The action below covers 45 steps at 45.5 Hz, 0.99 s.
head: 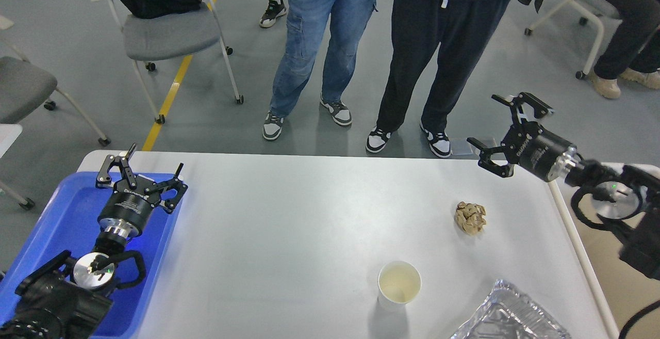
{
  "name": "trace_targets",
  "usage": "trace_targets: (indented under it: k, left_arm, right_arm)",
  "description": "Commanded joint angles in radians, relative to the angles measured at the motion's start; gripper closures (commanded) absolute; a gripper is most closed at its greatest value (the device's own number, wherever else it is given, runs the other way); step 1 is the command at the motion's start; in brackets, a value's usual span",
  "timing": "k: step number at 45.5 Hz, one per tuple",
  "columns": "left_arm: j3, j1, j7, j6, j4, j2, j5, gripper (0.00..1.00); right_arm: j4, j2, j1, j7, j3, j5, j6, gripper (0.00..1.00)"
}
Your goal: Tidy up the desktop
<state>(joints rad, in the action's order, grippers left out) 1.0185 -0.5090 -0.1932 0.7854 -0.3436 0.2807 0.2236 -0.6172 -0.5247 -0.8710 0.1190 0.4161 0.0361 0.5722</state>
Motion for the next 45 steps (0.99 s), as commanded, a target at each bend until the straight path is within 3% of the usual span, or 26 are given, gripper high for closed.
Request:
trace_targets:
  k: [1, 9, 25, 31, 45]
  left_arm:
    - [0.0, 0.0, 0.0, 0.0, 0.0, 0.0, -0.001, 0.0]
    - [0.0, 0.0, 0.001, 0.0, 0.0, 0.0, -0.001, 0.0]
    - [0.0, 0.001, 0.001, 0.0, -0.001, 0.0, -0.003, 0.0]
    - [0.0, 0.0, 0.001, 0.0, -0.001, 0.0, -0.003, 0.0]
    - [0.0, 0.001, 0.001, 0.0, 0.0, 0.0, -0.003, 0.0]
  right_arm:
    - [-0.156, -0.187, -0.272, 0.004, -0.472, -0.01, -0.015, 0.0]
    - [-0.271, -0.25, -0.557, 0.011, -0.871, -0.142, 0.005, 0.0]
    - [-0.509, -0.296, -1.063, 0.014, -1.321, -0.516, 0.057, 0.0]
    - [-0.61, -0.261, -1.238, 0.03, -1.477, -0.587, 0.13, 0.0]
    - [-0.769, -0.054, -1.488, 0.1, -1.726, -0.636, 0.136, 0.0]
